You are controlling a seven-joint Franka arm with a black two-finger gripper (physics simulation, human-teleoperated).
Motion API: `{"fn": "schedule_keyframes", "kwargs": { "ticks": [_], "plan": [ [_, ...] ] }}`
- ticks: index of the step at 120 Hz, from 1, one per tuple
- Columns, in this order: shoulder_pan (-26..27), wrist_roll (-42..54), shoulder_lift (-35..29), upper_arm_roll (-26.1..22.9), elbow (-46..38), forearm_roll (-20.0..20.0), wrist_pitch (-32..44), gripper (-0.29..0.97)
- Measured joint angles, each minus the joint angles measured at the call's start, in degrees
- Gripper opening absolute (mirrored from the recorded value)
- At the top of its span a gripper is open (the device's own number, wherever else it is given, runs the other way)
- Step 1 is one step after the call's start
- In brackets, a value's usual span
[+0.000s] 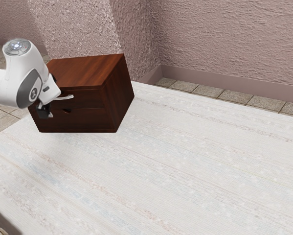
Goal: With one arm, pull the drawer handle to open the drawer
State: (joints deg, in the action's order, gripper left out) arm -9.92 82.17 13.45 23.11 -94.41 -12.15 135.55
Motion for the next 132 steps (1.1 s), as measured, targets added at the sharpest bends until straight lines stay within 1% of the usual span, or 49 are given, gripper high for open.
{"fn": "schedule_keyframes", "kwargs": {
  "ticks": [7,21,29,33,39,45,48,51,60,83,100,111,119,132],
  "plan": [
    [-2.2,0.06,0.4,-2.38,0.4,0.06,0.16,0.69],
    [-3.34,0.2,1.51,-4.11,0.94,0.55,0.37,0.7],
    [-3.37,0.17,1.76,-4.6,1.0,0.92,0.42,0.69],
    [-3.38,0.12,1.8,-4.69,1.02,0.93,0.43,0.65],
    [-3.38,-0.04,1.79,-4.71,1.0,1.08,0.47,0.65],
    [-3.35,-0.04,1.68,-4.67,0.75,1.46,0.5,0.67],
    [-3.32,-0.14,1.53,-4.73,0.56,1.29,0.49,0.63],
    [-3.24,-0.1,1.19,-4.76,0.25,1.24,0.48,0.6],
    [-2.85,-0.02,-0.5,-4.8,-1.54,0.95,0.47,0.59],
    [-2.46,0.14,-4.12,-4.72,-6.41,0.62,0.46,0.69],
    [-2.16,0.22,-7.66,-4.62,-10.76,0.58,0.44,0.67],
    [-2.11,0.26,-9.24,-4.53,-12.89,0.51,0.39,0.7],
    [-1.88,0.28,-10.47,-4.36,-14.1,0.5,0.33,0.68],
    [-1.53,0.3,-11.77,-4.09,-14.98,0.27,0.2,0.6]
  ]
}}
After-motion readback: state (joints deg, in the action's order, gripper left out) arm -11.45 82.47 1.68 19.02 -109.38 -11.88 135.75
